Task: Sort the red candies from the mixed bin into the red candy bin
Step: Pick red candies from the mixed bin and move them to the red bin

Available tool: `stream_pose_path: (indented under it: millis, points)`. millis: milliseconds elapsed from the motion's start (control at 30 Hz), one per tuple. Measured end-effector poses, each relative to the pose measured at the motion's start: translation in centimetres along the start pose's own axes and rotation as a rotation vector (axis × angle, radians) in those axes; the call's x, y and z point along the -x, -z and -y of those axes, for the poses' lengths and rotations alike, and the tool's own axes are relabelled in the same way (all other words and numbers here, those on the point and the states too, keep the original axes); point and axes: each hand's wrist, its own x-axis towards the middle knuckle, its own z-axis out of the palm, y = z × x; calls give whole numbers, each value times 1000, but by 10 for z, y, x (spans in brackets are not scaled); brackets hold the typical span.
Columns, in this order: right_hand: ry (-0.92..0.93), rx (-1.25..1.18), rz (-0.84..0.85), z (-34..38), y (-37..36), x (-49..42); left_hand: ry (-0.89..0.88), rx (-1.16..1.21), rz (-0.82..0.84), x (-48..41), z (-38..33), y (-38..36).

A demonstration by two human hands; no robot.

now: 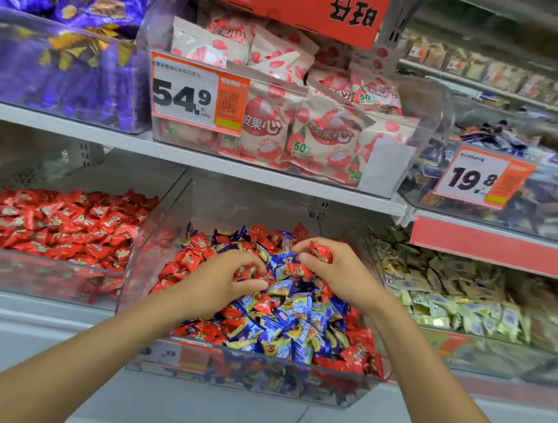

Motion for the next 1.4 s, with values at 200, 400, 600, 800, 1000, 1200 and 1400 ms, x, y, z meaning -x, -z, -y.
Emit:
stream_pose_path:
  millis: [200,400,600,800,1000,1200,1400]
  points:
    - [-38,-19,-21,2,4,7,105,-190,76,-29,4,-9]
    - [-4,-57,-8,4,8,8,142,-206,109,-34,11,-8]
    - [-56,25,-26,12,-1,1,108,-68,-42,-24,6,7]
    - [-24,250,34,4,-26,-23,80,37,32,-1,-12,30]
    - [-41,518,215,3,-38,-26,70,83,188,5,-10,23]
    - [-54,469,235,-6,-30,-25,72,2,268,-1,-12,7]
    - [-116,378,304,-7,-25,-22,90,26,329,-2,-13,12]
